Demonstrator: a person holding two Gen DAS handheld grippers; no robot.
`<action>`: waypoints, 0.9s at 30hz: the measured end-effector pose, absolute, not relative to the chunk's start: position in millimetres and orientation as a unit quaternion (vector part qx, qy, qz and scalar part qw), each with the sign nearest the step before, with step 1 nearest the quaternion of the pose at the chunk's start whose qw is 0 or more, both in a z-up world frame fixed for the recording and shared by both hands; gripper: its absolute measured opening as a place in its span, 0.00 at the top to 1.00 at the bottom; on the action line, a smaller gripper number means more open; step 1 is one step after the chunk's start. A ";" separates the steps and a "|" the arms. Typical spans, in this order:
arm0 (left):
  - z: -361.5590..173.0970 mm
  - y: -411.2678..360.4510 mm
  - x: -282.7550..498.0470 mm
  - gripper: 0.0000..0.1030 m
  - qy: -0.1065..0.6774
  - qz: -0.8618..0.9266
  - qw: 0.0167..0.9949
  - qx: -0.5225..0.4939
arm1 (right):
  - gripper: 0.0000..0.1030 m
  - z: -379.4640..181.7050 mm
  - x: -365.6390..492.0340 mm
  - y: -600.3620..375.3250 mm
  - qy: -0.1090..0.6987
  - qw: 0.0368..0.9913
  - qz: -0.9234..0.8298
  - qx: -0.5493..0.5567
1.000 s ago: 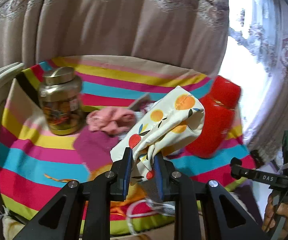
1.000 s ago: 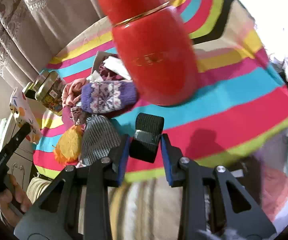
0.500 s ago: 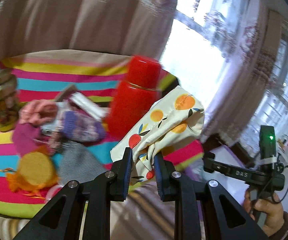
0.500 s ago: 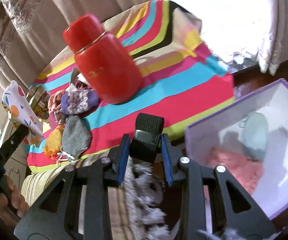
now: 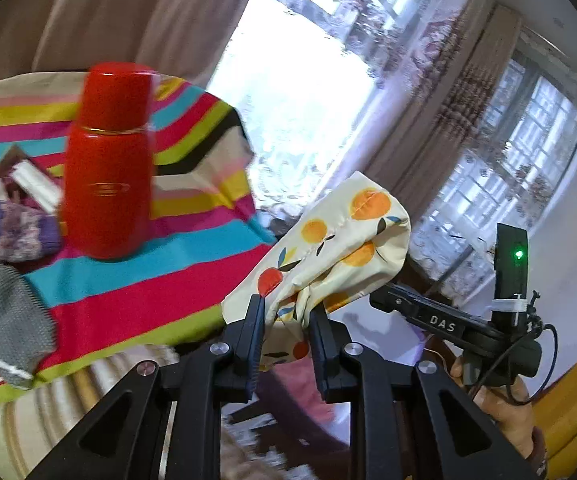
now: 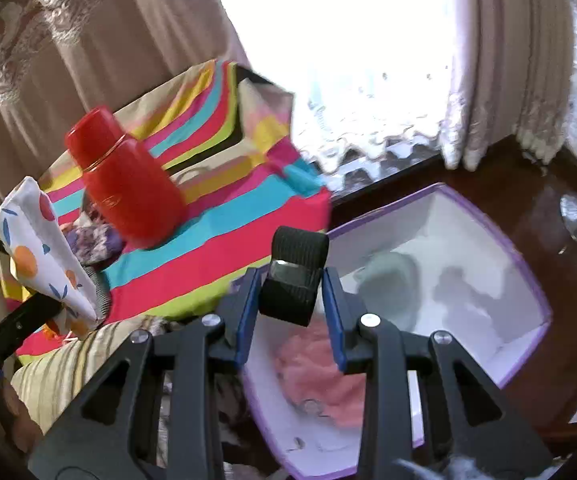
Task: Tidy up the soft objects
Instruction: 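Carry both items over the white box and open both tools, then move both open tools back toward the pile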
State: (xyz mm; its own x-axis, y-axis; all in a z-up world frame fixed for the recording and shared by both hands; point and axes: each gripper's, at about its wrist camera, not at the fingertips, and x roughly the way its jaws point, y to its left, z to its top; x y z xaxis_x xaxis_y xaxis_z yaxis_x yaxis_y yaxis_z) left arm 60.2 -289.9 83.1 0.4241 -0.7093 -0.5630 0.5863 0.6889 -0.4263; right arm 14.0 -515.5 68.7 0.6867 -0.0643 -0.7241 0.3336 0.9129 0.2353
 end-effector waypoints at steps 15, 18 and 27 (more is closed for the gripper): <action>81.5 -355.5 55.7 0.58 0.383 -0.459 0.798 -0.078 | 0.48 85.4 -13.0 -561.4 0.348 0.901 -0.205 0.159; 81.4 -355.0 54.4 0.44 0.381 -0.458 0.799 -0.079 | 0.30 88.4 -15.3 -563.3 0.342 0.900 -0.224 0.149; 89.7 -326.4 55.7 0.34 0.366 -0.419 0.827 -0.078 | 0.17 101.3 -11.2 -541.9 0.327 0.906 -0.246 0.105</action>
